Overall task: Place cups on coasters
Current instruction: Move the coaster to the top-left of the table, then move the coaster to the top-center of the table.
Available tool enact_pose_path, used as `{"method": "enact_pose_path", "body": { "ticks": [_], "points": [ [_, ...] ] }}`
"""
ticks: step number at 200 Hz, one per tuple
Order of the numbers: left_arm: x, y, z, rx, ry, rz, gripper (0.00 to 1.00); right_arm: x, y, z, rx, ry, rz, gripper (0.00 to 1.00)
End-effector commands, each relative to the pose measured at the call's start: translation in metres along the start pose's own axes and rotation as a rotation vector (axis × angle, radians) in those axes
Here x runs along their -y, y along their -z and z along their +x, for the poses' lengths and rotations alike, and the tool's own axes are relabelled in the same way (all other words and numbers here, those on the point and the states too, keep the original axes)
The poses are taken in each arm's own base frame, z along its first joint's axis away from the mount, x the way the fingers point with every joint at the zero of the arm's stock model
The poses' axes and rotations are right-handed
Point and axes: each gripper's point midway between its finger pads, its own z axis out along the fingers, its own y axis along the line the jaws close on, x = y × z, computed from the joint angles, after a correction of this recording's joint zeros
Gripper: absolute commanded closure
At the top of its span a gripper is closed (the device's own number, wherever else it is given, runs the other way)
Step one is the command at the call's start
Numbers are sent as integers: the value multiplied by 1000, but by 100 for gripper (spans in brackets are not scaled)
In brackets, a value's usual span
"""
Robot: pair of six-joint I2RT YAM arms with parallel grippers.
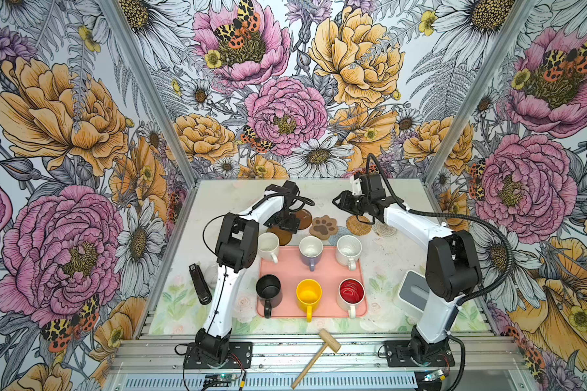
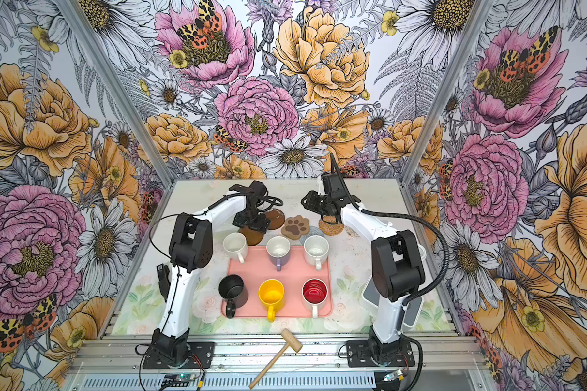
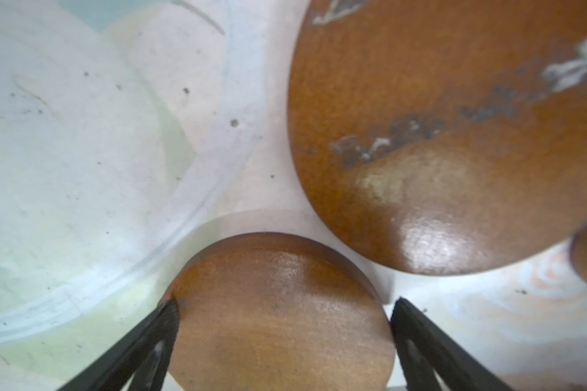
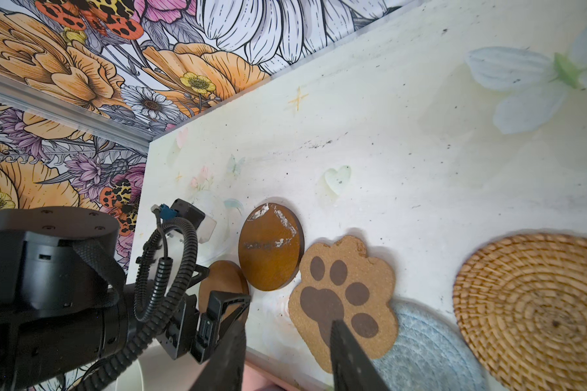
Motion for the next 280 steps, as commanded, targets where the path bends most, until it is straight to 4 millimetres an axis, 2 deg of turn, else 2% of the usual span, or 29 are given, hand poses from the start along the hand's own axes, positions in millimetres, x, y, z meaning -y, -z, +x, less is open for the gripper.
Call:
{"method": "enact_pose_path", "body": {
  "ticks": [1, 87, 119, 134, 163, 201, 230, 243, 248, 254, 264, 280],
  "points": [
    [-31, -29, 14, -81, 58, -37, 1, -7, 13, -8, 32, 21, -12, 57],
    [-91, -43, -9, -31, 161, -78, 1, -6, 13, -9, 32, 15, -14, 57],
    [-109, -38, -24, 8, 181, -99, 1, -5, 14, -9, 33, 14, -13, 57],
    [-112, -28, -30, 36, 202, -81, 1, -7, 15, -10, 35, 15, -17, 57],
    [-102, 2, -47, 114, 198, -50, 1, -9, 13, -12, 35, 15, -26, 57],
    [-80, 50, -70, 234, 196, 12, 1, -20, 0, -17, 10, 14, -71, 66],
    [-61, 79, -85, 306, 210, 107, 1, -30, -11, -25, 3, 20, -107, 76],
    [-47, 85, -90, 319, 212, 166, 1, -33, -23, -25, -20, 9, -127, 88],
    [-40, 85, -92, 323, 212, 185, 3, -34, -29, -24, -32, 7, -136, 93],
    [-34, 86, -94, 329, 218, 204, 10, -37, -36, -23, -45, 4, -149, 100],
    [-22, 84, -98, 335, 219, 249, 23, -39, -51, -20, -70, -4, -166, 100],
    [-3, 81, -102, 334, 219, 319, 37, -47, -72, -17, -103, -8, -198, 100]
  ]
}}
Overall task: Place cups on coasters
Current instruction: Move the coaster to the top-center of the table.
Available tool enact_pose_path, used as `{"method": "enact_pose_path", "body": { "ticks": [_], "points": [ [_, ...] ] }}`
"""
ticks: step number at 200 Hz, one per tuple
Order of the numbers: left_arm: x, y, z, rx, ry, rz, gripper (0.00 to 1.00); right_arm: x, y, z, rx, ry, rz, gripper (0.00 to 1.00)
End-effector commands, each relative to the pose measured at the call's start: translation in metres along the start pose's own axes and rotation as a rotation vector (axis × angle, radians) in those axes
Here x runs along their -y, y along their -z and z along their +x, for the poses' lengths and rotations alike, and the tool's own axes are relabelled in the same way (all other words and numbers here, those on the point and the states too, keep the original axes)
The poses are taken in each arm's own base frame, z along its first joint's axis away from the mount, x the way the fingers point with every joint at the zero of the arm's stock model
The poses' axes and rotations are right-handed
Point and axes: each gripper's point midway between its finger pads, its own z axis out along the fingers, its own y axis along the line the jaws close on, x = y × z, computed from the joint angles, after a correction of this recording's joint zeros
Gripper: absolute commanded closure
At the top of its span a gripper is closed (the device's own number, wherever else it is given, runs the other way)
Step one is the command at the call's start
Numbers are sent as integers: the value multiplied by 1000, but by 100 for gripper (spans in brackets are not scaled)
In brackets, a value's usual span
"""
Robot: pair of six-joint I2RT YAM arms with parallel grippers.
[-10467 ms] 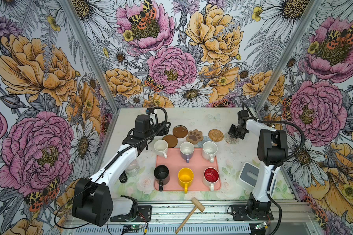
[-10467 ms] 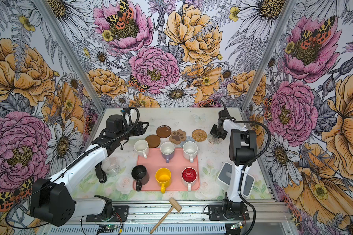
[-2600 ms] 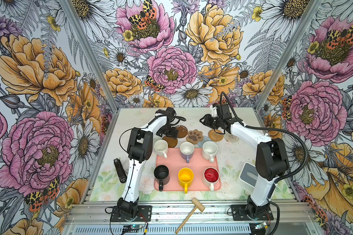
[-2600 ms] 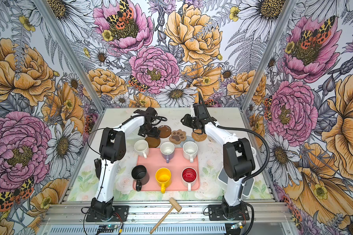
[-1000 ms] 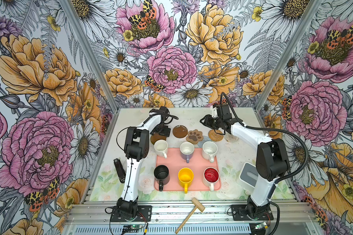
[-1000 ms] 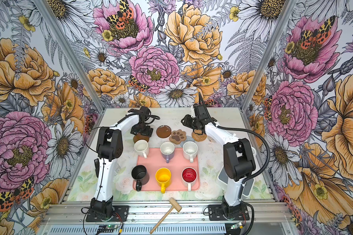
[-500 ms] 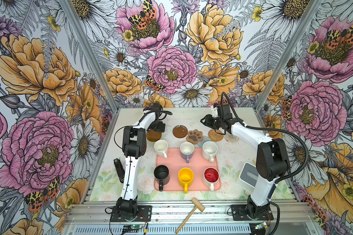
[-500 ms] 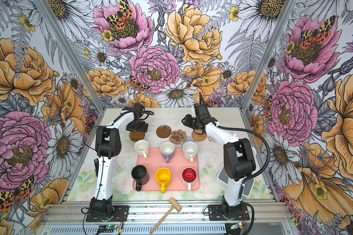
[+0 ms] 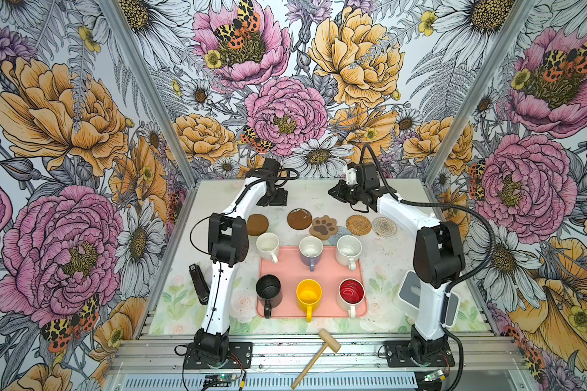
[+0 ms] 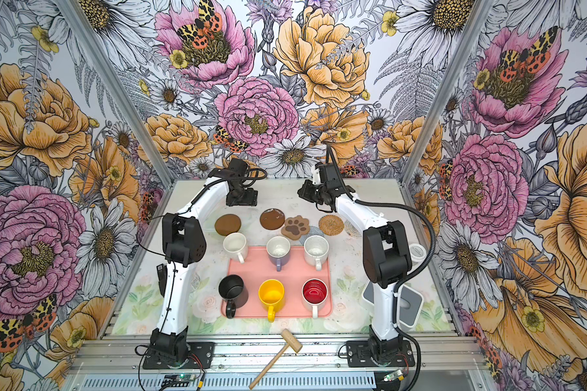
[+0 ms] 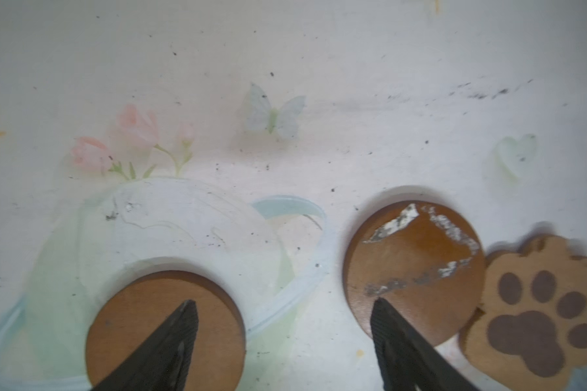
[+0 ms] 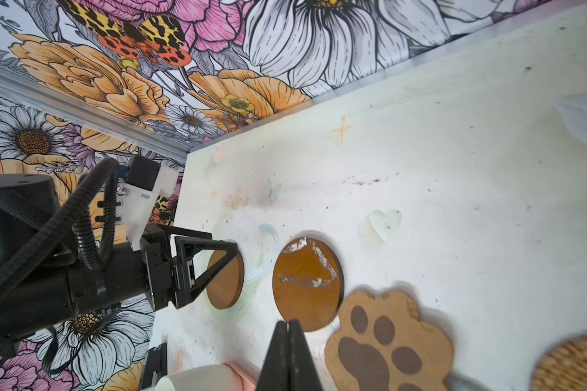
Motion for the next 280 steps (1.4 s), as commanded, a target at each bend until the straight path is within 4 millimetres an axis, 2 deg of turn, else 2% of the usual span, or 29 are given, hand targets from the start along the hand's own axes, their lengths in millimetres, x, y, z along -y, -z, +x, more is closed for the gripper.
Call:
{"method": "enact_pose_path", "body": {
  "ticks": [1, 15, 44, 73, 116, 184, 232, 280],
  "points": [
    [39, 16, -14, 54, 29, 161, 38, -10, -35, 14, -81, -18, -64, 100],
    [48, 9, -12, 41, 35, 190, 50, -10, -52, 14, -92, -29, -75, 100],
    [57, -3, -9, 13, 52, 234, 84, -5, -82, 11, -107, -68, -92, 100],
    [53, -9, -6, 0, 63, 228, 100, 9, -102, 15, -125, -116, -84, 100],
    [49, -11, -1, -10, 72, 226, 100, 33, -121, 28, -146, -178, -40, 100],
    [47, -11, 10, -34, 78, 224, 100, 62, -130, 43, -188, -201, 47, 100],
    [51, 5, 6, -7, 72, 234, 100, 81, -135, 55, -221, -224, 101, 100],
    [52, 21, 3, 23, 65, 239, 100, 86, -139, 66, -255, -234, 115, 100]
  ]
}}
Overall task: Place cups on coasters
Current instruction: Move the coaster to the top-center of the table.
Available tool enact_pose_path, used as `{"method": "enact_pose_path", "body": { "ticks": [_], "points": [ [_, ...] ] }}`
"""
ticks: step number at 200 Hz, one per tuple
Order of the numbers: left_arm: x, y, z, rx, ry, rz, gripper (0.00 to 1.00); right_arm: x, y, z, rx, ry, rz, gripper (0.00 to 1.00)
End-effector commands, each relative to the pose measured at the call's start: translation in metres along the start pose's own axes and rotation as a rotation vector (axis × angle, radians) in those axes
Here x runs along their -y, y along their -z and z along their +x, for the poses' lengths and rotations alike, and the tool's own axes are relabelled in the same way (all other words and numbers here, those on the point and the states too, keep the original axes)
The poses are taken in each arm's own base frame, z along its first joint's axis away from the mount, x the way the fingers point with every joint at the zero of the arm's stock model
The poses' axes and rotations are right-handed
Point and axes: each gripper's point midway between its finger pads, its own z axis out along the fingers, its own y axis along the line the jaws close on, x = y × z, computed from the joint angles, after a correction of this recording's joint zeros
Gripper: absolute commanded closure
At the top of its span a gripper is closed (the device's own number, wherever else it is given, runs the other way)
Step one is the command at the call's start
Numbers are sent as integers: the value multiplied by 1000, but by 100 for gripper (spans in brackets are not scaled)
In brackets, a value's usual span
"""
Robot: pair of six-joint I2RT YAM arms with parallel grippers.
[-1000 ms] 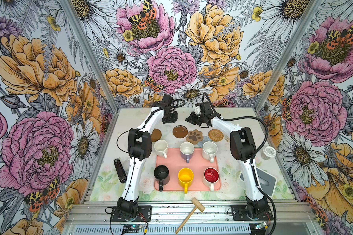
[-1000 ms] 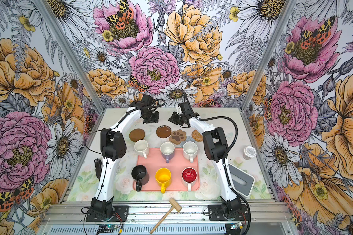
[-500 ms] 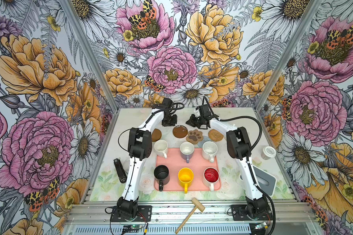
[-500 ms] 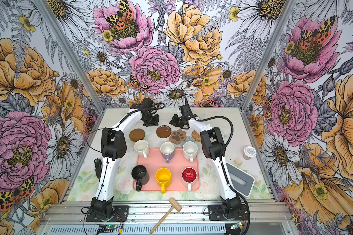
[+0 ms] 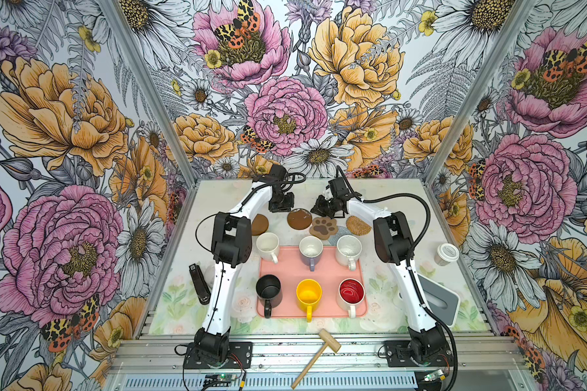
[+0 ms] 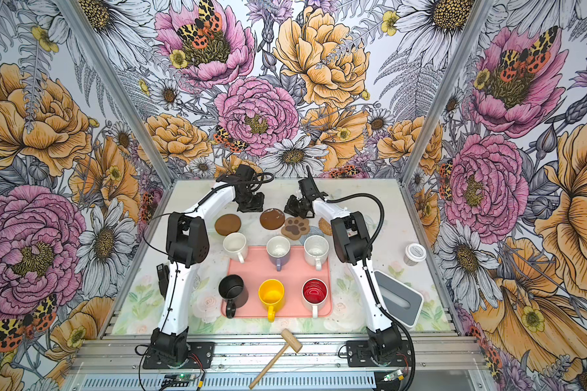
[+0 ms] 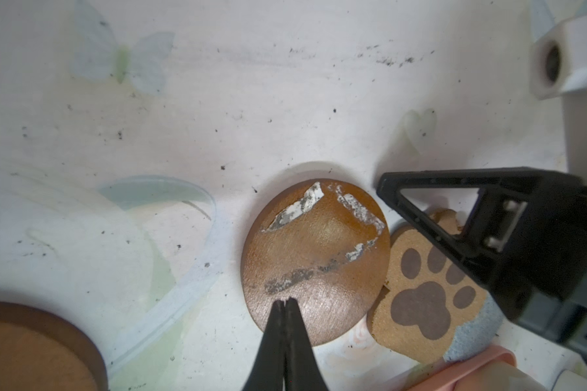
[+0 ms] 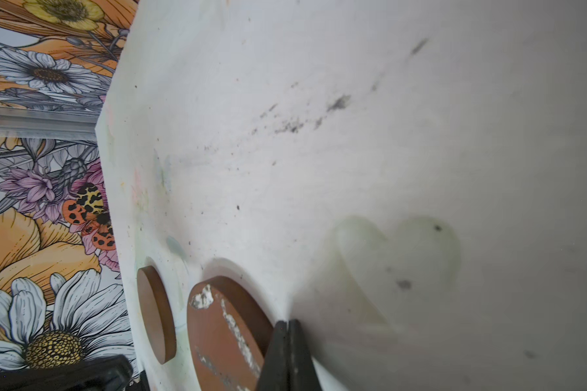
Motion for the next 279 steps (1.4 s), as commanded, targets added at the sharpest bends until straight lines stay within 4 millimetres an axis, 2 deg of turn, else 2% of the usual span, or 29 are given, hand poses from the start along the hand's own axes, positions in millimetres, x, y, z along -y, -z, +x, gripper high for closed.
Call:
{"method": "enact_pose_path", "body": {
  "ticks": [1, 51, 103, 143, 185, 215, 248, 279],
  "points": [
    [15, 37, -15, 85, -14, 44, 100, 10, -6, 2, -14, 0, 34, 100],
    [17, 46, -9, 98, -19, 41, 100, -3, -11, 23, -73, 30, 19, 100],
    [16, 43, -1, 94, -10, 49, 100, -26, -20, 54, -139, 67, -5, 100],
    [14, 44, 2, 100, -3, 52, 100, -34, -28, 72, -161, 75, 3, 100],
    [13, 46, 2, 106, 3, 57, 100, -37, -30, 74, -156, 78, 8, 100],
    [14, 50, 1, 114, 1, 58, 100, -49, -14, 59, -116, 108, -14, 100],
    [17, 63, -4, 153, -7, 38, 100, -80, 25, 34, -41, 167, -63, 100],
    [31, 80, -7, 197, -38, 46, 99, -97, 63, 19, 18, 201, -85, 100]
  ]
}}
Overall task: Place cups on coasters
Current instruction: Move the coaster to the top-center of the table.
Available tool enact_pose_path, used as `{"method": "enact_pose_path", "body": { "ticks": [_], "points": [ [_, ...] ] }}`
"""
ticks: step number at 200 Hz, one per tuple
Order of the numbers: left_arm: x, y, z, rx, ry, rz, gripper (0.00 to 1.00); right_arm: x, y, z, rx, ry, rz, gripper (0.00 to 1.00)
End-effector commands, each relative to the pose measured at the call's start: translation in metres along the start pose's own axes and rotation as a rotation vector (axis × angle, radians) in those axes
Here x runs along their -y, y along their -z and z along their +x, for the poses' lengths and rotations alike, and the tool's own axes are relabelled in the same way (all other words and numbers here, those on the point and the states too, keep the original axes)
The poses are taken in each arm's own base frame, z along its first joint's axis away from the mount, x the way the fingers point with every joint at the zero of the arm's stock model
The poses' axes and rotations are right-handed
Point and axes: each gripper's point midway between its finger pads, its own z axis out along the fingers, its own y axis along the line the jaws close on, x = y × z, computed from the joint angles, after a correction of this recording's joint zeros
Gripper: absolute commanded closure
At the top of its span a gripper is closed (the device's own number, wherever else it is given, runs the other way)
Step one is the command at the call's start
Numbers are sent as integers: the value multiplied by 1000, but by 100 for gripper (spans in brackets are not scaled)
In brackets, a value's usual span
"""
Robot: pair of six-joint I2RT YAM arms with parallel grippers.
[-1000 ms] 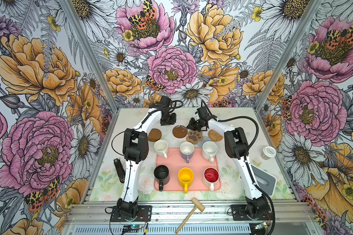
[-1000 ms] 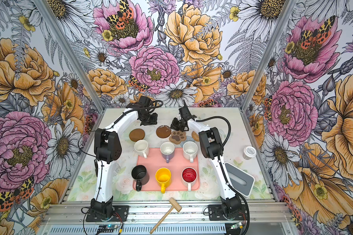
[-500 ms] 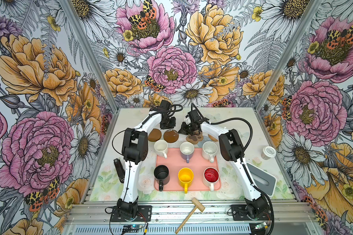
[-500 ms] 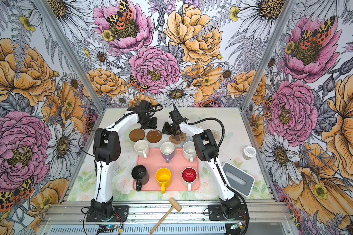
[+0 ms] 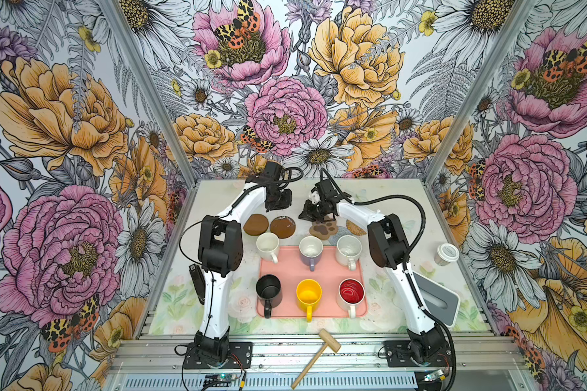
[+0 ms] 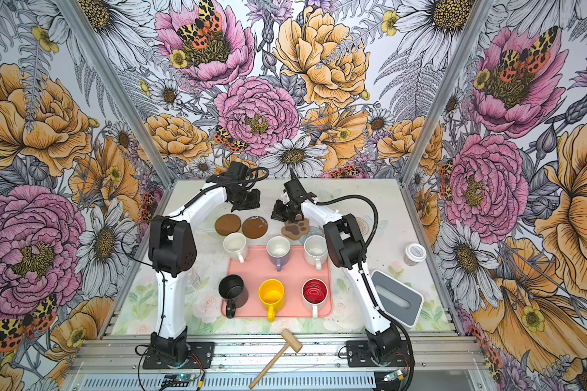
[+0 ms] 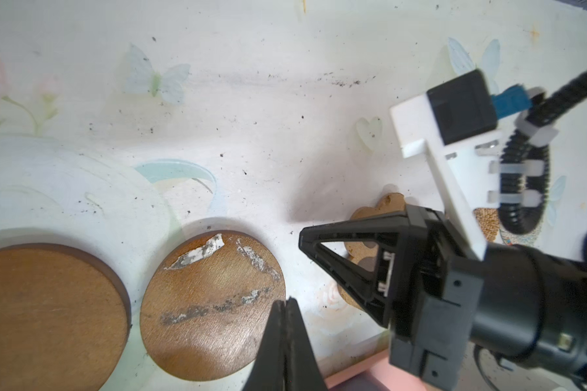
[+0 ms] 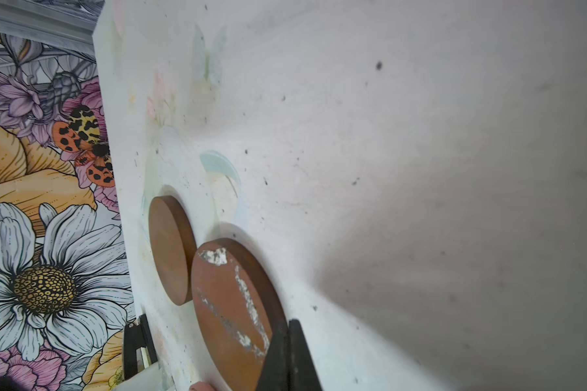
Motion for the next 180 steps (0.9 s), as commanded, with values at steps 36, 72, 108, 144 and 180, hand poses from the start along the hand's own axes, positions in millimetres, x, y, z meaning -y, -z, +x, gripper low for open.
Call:
{"method": "enact_pose_path", "body": {
  "ticks": [36, 72, 108, 144, 180],
  "points": [
    [37, 23, -9, 74, -75, 48, 96, -24, 103, -24, 162, 92, 12, 100],
    [52, 3, 3, 29, -105, 66, 93, 30, 139, -10, 188, 38, 126, 85],
    [62, -11, 14, -6, -122, 80, 89, 64, 143, 9, 150, -9, 168, 75],
    [66, -17, 21, -25, -128, 83, 85, 80, 124, 20, 94, -46, 172, 73],
    [65, -22, 27, -44, -129, 83, 84, 91, 117, 24, 75, -65, 187, 72]
  ]
}}
